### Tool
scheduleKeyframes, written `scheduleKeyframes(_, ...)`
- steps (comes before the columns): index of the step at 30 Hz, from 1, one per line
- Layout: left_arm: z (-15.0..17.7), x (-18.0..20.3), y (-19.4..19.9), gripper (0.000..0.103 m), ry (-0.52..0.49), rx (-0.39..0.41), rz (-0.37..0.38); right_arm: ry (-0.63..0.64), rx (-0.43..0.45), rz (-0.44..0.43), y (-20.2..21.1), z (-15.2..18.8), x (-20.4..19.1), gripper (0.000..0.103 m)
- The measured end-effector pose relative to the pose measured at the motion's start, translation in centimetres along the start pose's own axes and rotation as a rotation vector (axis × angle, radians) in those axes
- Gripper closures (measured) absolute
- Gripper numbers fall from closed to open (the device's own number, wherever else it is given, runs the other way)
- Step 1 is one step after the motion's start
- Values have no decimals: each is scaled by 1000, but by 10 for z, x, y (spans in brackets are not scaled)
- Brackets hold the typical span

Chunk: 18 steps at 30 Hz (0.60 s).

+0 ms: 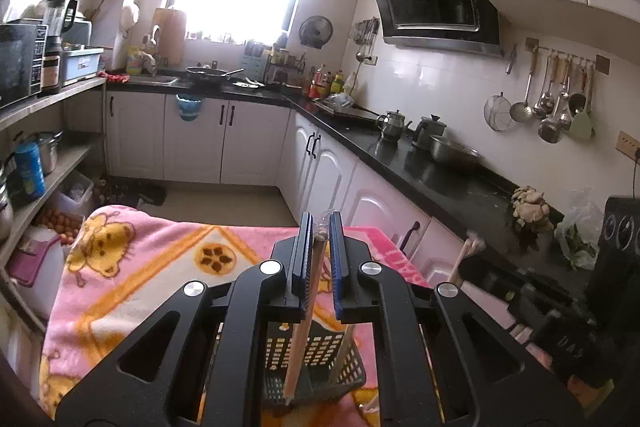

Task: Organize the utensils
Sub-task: 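Lift the chopstick with the left gripper and carry it over the basket, then lower the chopstick into the basket and open the left gripper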

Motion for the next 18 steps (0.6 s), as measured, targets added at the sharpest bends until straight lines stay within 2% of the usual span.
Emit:
scheduleKeyframes(9,15,-10,-27,100,5,-10,0,-12,28,32,-22,-17,16,97)
scheduleKeyframes(18,41,-18,-49,100,6,-44,11,-41,10,62,-53,-2,36,97)
Point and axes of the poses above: each gripper's, at about its wrist camera, not at the fingertips, and y roughly against the way its jaws point, x to its right, z to its underside, the point moved 10 cm from there along -y, roughly the way its jaws point, and after that the axes turned 4 degrees about -x, right-handed, at the moved point
